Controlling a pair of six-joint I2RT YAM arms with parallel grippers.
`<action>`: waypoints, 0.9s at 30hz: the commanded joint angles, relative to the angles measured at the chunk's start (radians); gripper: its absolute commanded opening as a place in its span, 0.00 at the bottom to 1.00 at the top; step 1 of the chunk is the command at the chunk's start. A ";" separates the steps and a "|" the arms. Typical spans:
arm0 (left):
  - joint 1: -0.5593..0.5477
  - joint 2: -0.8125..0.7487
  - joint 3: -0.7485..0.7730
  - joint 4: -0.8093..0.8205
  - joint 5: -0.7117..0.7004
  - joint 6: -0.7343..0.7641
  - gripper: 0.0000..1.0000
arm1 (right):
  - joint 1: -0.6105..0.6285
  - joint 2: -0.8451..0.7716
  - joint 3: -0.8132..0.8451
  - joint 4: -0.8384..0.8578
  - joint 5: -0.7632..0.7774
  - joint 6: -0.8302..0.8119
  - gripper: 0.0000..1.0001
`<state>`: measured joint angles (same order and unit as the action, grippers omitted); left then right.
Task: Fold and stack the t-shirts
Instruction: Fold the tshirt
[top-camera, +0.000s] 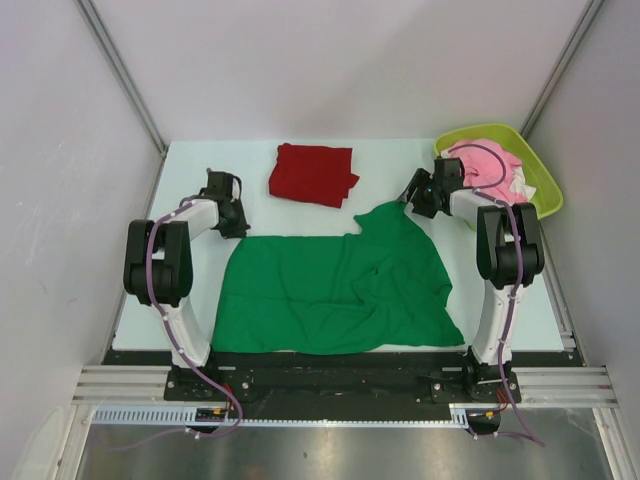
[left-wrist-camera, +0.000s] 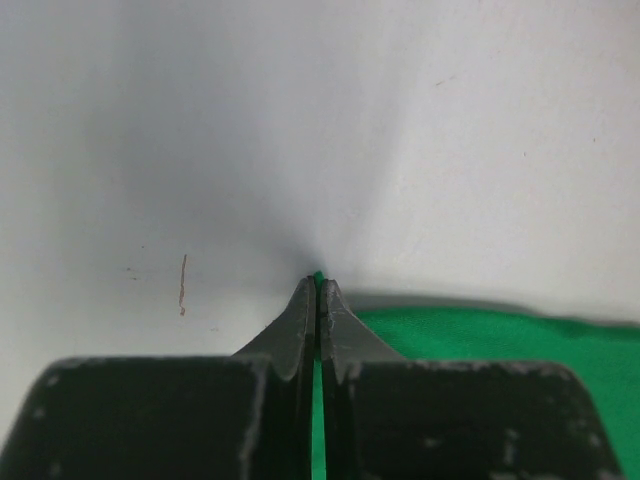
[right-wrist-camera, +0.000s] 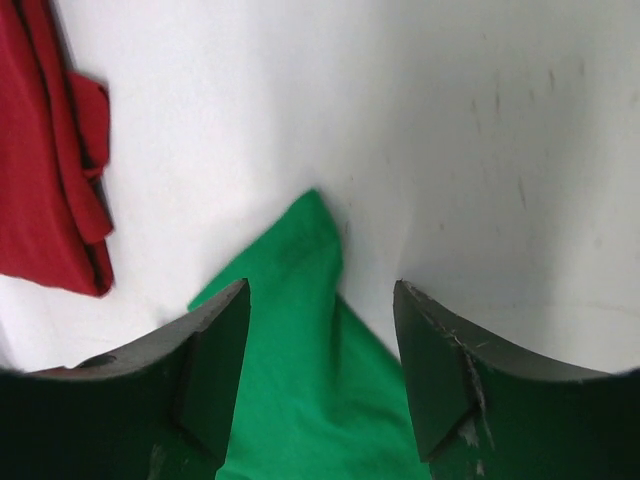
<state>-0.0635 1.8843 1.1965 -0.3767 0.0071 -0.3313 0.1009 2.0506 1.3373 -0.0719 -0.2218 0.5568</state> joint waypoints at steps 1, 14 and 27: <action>-0.002 -0.027 -0.005 -0.010 -0.004 0.026 0.00 | -0.003 0.086 0.094 -0.006 -0.008 0.008 0.62; 0.007 -0.025 -0.002 -0.011 -0.004 0.026 0.00 | 0.054 0.200 0.254 -0.123 -0.011 -0.035 0.35; 0.011 -0.020 -0.002 -0.013 -0.002 0.014 0.00 | 0.057 0.204 0.235 -0.144 0.004 -0.049 0.00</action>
<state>-0.0586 1.8843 1.1969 -0.3771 0.0071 -0.3321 0.1532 2.2200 1.5692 -0.1585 -0.2310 0.5335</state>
